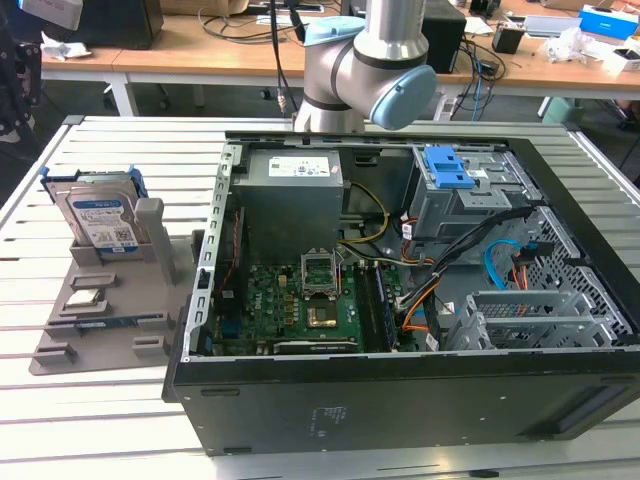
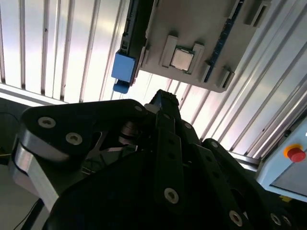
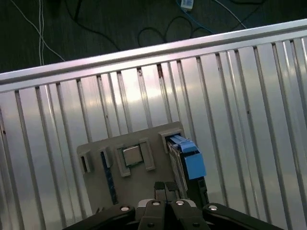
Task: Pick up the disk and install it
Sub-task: 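Pick up the disk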
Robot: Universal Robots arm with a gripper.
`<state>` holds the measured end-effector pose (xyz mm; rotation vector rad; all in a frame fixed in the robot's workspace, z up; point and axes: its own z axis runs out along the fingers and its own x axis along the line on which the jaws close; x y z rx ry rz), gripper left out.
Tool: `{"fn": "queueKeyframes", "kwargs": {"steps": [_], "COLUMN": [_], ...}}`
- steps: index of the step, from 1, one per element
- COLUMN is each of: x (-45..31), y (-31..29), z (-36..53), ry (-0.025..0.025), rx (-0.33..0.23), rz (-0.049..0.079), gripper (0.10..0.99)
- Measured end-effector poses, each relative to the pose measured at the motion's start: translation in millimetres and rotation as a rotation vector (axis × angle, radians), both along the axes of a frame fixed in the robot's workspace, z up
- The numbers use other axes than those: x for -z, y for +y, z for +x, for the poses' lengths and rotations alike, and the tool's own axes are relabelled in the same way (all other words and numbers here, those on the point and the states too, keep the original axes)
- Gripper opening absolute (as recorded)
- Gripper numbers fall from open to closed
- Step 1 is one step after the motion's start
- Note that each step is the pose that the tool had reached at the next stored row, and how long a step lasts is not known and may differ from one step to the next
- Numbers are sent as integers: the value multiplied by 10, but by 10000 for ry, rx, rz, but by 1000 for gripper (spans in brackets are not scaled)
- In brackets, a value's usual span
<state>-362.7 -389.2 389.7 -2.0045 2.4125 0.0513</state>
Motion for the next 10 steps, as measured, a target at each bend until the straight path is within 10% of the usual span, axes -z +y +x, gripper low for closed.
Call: {"fn": "queueKeyframes", "kwargs": {"steps": [10], "x": [0], "y": [0], "z": [0], "ry": [0], "rx": [-938], "rz": [0], "gripper": [106]}}
